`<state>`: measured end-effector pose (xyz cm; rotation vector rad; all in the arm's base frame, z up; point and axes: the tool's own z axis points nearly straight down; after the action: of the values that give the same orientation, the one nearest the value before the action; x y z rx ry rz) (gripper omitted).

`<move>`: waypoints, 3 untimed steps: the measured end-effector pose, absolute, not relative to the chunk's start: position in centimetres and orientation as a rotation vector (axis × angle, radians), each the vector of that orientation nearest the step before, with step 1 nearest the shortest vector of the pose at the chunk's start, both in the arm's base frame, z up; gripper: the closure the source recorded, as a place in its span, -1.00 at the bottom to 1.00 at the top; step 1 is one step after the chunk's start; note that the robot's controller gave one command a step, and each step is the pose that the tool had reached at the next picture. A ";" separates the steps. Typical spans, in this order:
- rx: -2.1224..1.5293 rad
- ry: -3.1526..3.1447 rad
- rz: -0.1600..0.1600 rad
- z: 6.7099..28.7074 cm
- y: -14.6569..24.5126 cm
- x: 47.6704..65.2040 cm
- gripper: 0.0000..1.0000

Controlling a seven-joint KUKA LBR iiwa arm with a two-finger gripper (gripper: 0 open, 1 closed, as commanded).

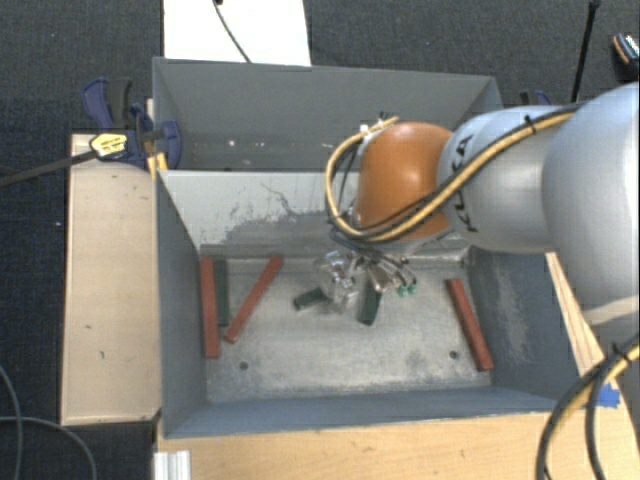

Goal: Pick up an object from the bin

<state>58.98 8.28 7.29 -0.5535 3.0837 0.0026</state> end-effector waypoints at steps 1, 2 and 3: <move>-0.552 3.089 0.002 7.1 8.2 58.8 -1.00; -0.549 3.090 0.002 7.1 8.2 58.8 1.00; -0.479 3.093 0.003 19.7 10.0 57.3 1.00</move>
Offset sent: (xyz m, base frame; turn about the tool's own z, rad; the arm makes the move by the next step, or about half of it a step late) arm 0.0000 0.0000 0.0000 0.0000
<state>57.34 10.04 19.74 -0.4794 3.0933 0.0025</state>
